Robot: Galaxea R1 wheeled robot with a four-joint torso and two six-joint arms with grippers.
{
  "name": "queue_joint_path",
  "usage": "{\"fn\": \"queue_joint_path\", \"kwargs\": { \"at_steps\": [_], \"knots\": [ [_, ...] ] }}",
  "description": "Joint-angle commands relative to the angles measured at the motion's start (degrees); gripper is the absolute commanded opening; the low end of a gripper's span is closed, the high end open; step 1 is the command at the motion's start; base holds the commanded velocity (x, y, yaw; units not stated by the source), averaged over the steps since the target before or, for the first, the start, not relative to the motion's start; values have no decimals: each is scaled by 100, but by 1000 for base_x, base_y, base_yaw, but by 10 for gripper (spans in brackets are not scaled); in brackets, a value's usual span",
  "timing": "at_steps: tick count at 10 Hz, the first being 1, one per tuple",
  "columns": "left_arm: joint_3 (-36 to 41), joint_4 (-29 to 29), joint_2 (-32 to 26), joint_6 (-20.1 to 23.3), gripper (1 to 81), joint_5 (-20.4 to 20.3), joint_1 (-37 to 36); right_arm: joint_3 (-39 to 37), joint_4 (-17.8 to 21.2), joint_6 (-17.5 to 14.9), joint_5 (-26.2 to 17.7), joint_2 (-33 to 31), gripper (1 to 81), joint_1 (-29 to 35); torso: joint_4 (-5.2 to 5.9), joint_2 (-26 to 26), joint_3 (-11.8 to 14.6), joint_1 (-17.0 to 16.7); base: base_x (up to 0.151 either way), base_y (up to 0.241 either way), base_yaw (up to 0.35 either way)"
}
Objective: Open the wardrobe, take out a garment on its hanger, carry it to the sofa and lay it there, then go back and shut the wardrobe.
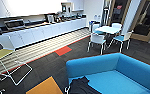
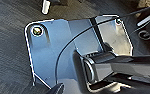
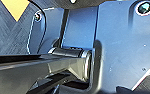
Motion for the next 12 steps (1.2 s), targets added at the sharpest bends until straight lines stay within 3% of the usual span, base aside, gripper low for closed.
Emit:
{"fn": "queue_joint_path", "kwargs": {
  "at_steps": [1, 12],
  "knots": [
    [69, 79, -88, 27, 811, 274, -251, 42, -19, -14, -271, 45, 811, 153, 0, 0, 0, 7, -78, 0, 0],
    [-19, 87, -18, 27, 811, 283, -233, 51, -19, -14, -324, 80, 811, 196, 0, -2, 2, 7, -82, 0, 0]
  ]
}}
